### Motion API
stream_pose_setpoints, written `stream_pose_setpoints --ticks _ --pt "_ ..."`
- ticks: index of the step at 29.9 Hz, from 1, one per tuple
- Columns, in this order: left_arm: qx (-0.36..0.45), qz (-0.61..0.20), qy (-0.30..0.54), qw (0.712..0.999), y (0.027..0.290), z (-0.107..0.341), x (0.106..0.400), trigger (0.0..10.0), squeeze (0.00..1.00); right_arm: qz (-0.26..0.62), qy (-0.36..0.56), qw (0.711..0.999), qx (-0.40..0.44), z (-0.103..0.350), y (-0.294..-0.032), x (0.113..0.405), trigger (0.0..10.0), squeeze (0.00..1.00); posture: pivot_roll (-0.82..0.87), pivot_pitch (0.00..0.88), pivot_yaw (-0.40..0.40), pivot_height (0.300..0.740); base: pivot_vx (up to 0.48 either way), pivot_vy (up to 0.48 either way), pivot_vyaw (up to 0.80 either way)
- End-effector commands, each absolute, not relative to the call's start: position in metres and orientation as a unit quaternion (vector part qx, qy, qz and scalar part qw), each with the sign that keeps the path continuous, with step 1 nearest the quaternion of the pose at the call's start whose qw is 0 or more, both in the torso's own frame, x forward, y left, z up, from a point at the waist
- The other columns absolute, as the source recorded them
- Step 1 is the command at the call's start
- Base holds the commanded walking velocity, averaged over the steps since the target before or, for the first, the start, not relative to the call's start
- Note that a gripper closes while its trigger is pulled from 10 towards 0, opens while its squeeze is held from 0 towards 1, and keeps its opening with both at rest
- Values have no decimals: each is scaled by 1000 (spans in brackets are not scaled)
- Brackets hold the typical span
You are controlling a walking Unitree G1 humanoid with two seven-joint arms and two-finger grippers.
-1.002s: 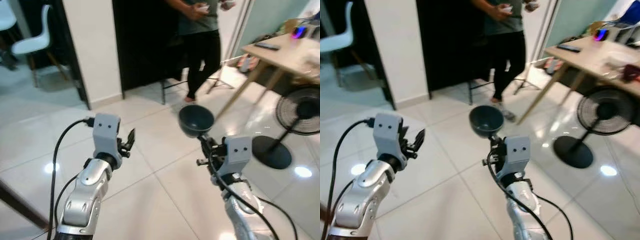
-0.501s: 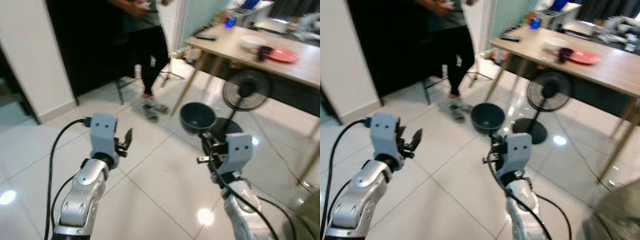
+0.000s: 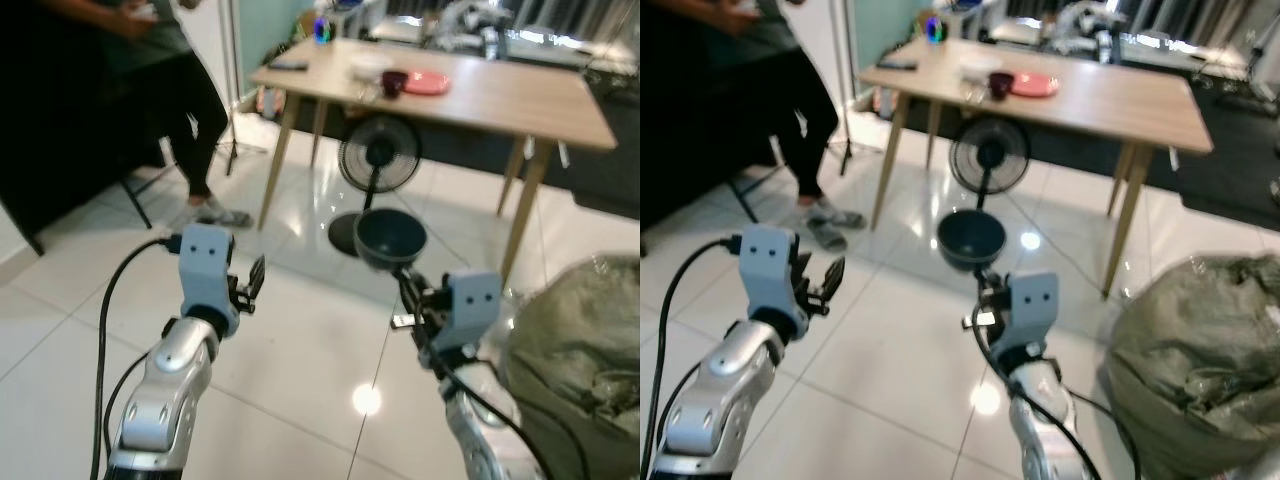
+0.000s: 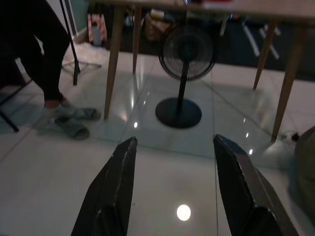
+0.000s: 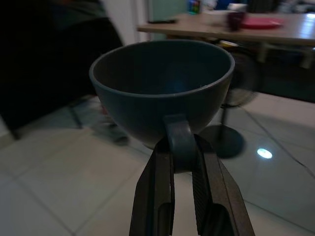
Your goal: Setting the table
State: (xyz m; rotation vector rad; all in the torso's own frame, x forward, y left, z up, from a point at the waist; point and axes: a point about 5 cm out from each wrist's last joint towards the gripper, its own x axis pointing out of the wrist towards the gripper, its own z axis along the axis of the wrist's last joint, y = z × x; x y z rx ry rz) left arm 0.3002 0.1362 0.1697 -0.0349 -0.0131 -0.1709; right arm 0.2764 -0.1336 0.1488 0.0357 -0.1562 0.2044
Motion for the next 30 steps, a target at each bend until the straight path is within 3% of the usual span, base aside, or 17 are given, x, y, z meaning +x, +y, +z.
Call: stream_pose_setpoints --ticks 1,30 --pt "-26 -92 -2 995 133 168 299 10000 0 92 -81 992 15 150 -139 276 10000 0 -57 0 59 740 0 0 -800" --pt "-2 -71 -20 997 139 171 302 10000 0 97 -86 991 12 150 -137 278 10000 0 -49 0 60 740 17 0 -769"
